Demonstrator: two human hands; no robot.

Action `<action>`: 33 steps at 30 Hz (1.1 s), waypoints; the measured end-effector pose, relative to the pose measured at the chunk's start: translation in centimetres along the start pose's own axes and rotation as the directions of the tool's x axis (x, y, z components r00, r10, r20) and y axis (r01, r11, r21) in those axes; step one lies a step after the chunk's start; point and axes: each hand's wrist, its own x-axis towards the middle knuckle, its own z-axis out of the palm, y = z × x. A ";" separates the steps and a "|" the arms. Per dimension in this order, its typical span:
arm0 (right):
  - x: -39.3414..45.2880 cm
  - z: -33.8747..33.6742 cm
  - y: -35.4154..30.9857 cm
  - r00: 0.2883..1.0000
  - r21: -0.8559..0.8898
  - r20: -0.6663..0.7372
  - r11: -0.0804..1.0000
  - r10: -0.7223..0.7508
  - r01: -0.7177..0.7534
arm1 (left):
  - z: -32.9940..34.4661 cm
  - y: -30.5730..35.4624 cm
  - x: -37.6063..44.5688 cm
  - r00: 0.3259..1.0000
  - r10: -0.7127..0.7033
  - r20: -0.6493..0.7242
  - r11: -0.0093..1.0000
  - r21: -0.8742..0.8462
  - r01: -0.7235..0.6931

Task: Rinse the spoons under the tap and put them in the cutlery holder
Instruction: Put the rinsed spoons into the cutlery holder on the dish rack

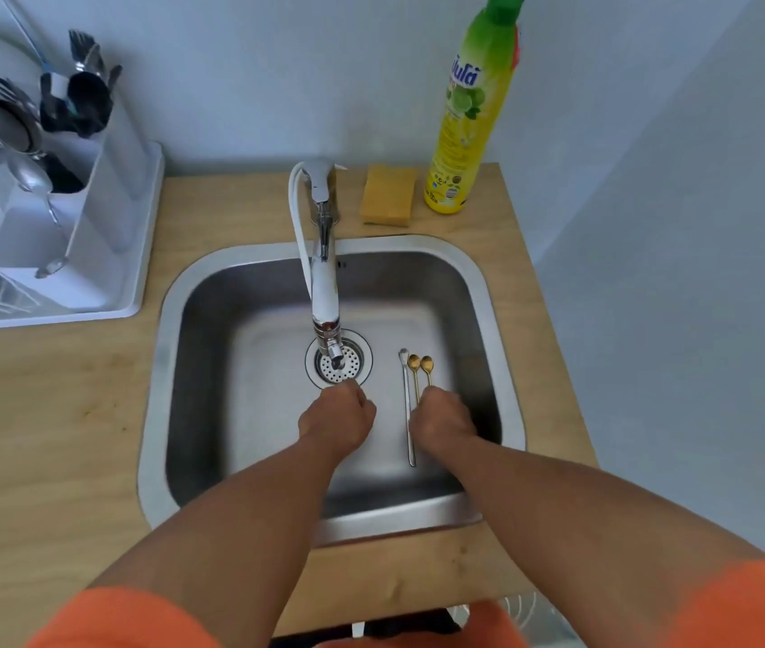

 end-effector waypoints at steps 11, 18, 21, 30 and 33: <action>2.7 -0.6 -0.3 1.000 0.031 -0.019 0.999 0.018 -0.017 | 3.3 3.8 2.7 0.999 -0.004 0.048 0.994 0.108 -0.001; 3.0 0.2 0.0 0.999 0.036 -0.030 0.999 0.032 -0.031 | 4.0 5.2 3.2 0.997 -0.052 0.065 0.992 0.117 0.044; 3.1 0.2 0.2 0.999 0.006 -0.037 1.000 0.019 -0.019 | 4.3 5.5 2.7 0.994 -0.064 0.090 0.995 0.087 0.056; 3.1 -0.7 -0.4 0.999 -0.035 -0.035 0.999 -0.005 0.004 | 1.8 2.2 1.9 0.982 -0.111 0.151 0.957 0.283 0.065; 3.1 -0.5 -0.8 0.999 -0.054 -0.037 0.999 0.000 -0.002 | 1.7 1.8 1.5 0.982 -0.107 0.156 0.944 0.325 0.051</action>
